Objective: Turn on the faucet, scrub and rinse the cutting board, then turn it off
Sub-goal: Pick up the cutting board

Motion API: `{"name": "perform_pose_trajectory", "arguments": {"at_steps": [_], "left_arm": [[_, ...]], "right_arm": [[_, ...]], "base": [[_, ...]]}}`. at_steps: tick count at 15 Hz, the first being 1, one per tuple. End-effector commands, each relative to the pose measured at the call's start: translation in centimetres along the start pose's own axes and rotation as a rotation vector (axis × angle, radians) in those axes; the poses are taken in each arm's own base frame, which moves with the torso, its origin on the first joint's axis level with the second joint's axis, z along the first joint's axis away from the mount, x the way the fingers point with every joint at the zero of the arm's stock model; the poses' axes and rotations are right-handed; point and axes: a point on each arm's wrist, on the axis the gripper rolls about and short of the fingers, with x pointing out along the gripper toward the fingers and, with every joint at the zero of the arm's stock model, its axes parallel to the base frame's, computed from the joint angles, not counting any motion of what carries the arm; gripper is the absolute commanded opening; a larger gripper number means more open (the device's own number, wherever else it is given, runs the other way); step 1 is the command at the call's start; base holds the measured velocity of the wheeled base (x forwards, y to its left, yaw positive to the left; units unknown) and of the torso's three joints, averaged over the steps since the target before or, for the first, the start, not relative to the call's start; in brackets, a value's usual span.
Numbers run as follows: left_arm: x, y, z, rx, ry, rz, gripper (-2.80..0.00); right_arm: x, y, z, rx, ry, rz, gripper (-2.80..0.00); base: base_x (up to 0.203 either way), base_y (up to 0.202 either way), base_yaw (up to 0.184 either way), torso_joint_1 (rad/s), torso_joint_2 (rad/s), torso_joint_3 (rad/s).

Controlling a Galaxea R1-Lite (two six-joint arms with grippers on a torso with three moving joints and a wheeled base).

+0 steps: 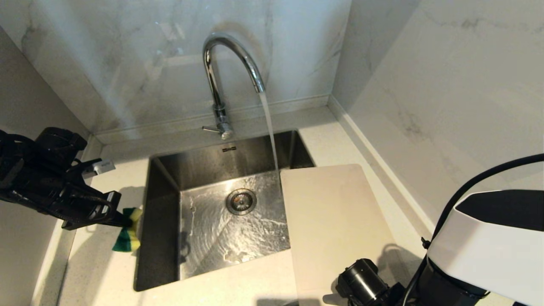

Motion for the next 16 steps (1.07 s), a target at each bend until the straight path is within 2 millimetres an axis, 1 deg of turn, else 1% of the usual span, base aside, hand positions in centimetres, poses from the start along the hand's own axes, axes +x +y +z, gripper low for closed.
{"name": "perform_pose_trajectory", "arguments": {"at_steps": [1, 10, 11, 16], "left_arm": [[0.11, 0.03, -0.02, -0.003, 0.007, -0.001, -2.8], [0.27, 0.11, 0.14, -0.006, 0.007, 0.0, -2.8], [0.26, 0.1, 0.16, -0.006, 0.006, -0.001, -2.8], [0.02, 0.05, 0.26, -0.005, -0.009, -0.007, -2.8]], "right_arm": [[0.07, 0.13, 0.0, -0.005, 0.002, 0.005, 0.0], [0.44, 0.19, 0.08, -0.003, 0.0, -0.007, 0.0], [0.44, 0.28, 0.05, -0.003, 0.001, -0.004, -2.8], [0.48, 0.24, 0.07, -0.003, 0.001, -0.006, -2.8]], "base": [[0.0, 0.0, 0.0, 0.0, 0.0, 0.0], [0.0, 0.0, 0.0, 0.0, 0.0, 0.0], [0.0, 0.0, 0.0, 0.0, 0.0, 0.0], [0.0, 0.0, 0.0, 0.0, 0.0, 0.0]]}}
